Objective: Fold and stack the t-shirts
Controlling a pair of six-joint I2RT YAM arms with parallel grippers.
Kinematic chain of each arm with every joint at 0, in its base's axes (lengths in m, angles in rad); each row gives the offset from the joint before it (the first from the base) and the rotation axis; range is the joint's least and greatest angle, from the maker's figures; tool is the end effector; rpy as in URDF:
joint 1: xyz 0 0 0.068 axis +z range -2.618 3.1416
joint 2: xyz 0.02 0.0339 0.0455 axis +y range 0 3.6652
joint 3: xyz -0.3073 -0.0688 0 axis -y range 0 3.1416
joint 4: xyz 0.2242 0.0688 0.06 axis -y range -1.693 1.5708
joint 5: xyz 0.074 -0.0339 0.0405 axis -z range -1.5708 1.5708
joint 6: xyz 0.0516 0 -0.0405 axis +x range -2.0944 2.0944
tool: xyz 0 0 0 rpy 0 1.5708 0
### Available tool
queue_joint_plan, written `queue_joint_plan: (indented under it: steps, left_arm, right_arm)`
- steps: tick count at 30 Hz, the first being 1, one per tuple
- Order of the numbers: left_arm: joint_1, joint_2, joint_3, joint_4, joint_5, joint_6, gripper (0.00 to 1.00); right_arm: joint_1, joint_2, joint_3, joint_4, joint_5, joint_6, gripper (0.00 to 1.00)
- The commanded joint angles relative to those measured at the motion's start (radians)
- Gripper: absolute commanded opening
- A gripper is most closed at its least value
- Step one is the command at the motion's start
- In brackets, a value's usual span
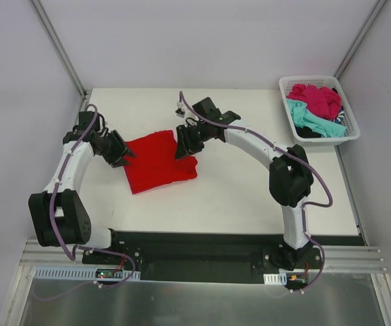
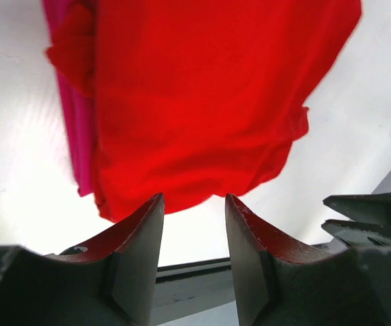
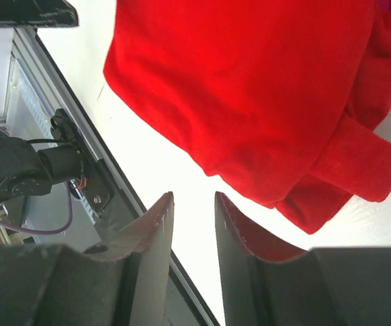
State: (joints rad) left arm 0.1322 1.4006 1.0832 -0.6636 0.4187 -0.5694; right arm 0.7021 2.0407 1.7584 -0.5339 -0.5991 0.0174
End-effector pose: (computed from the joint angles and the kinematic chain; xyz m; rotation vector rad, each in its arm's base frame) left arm 0.2675 0.0144 0.3027 -0.7271 2.4695 -0.7021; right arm 0.3409 0.3264 0.2977 -1.1005 2.1982 1.0458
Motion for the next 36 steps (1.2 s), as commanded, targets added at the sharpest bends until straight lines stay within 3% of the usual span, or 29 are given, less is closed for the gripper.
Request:
queue_joint_plan:
  steps: [1,10,17,21,27,36]
  left_arm:
    - [-0.06,0.018,0.043,-0.037,0.015,-0.036,0.41]
    - [-0.195,0.093,-0.083,0.14,0.02,-0.148,0.42]
    - [-0.194,0.169,-0.204,0.347,0.039,-0.21,0.41]
    - [-0.14,0.222,-0.201,0.364,0.038,-0.195,0.41]
    - [0.006,0.112,-0.293,0.336,0.048,-0.141,0.42]
    - [0.063,0.015,-0.283,0.222,0.026,-0.087,0.42]
  right_arm:
    - [0.014,-0.014,0.056,-0.069,-0.004,-0.013,0.33]
    - [0.056,0.111,0.033,0.079,-0.047,0.061,0.31]
    - [0.057,0.243,0.068,0.21,-0.113,0.136,0.3]
    - [0.018,0.286,0.079,0.193,-0.107,0.138,0.29]
    - [-0.067,0.213,-0.042,0.163,-0.085,0.069,0.29]
    - [-0.085,0.182,-0.017,0.071,-0.053,0.003,0.29]
